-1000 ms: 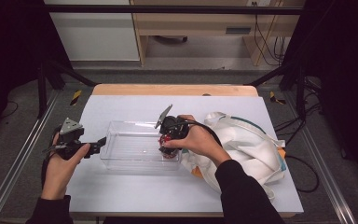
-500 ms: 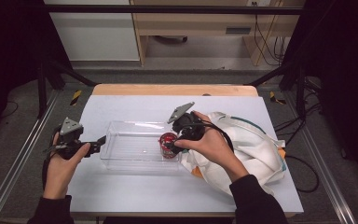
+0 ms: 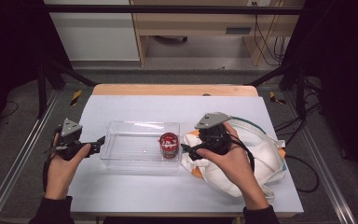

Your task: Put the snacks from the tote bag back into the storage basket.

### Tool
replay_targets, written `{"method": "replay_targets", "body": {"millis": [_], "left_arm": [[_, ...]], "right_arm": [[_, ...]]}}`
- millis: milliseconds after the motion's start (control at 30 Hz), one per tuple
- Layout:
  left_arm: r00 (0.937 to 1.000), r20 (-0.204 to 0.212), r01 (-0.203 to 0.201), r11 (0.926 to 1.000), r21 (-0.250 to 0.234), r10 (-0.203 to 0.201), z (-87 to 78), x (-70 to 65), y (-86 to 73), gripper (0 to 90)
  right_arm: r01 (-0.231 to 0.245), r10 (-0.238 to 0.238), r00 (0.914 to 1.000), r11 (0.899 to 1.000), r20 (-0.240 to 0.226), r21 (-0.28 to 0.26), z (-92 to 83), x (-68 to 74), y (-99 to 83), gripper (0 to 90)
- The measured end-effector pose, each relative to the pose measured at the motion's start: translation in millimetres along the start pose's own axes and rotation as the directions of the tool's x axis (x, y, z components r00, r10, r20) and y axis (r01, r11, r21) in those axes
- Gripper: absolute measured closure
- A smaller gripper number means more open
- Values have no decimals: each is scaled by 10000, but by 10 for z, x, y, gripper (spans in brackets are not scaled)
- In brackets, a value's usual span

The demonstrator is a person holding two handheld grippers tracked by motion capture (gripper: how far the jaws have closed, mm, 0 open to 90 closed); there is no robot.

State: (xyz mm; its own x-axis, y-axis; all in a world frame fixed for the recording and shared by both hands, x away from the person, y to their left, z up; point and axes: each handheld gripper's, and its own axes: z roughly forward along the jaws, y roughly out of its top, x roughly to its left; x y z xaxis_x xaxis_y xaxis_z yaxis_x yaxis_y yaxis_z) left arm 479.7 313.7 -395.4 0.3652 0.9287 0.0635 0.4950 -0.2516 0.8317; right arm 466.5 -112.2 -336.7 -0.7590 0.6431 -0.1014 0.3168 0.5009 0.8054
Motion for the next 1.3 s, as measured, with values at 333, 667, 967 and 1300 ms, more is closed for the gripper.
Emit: {"method": "replay_targets", "body": {"millis": [333, 667, 967, 1300], "left_arm": [[10000, -23, 10, 10000, -47, -10, -11, 24, -3, 59], [10000, 18, 60, 9998, -198, -60, -34, 42, 8, 59], [9999, 24, 109, 9998, -176, -108, -29, 58, -1, 58], [9999, 5, 130, 9997, -199, -130, -41, 87, -6, 58]], "right_arm": [[-591, 600, 9963, 9981, 622, -162, -170, -139, -181, 89], [-1294, 1352, 9753, 9906, 1748, -441, -317, -338, -358, 87], [-1677, 1760, 9555, 9843, 2365, -551, -488, -474, -485, 88], [-1863, 1985, 9394, 9800, 2795, -696, -660, -587, -595, 89]]}}
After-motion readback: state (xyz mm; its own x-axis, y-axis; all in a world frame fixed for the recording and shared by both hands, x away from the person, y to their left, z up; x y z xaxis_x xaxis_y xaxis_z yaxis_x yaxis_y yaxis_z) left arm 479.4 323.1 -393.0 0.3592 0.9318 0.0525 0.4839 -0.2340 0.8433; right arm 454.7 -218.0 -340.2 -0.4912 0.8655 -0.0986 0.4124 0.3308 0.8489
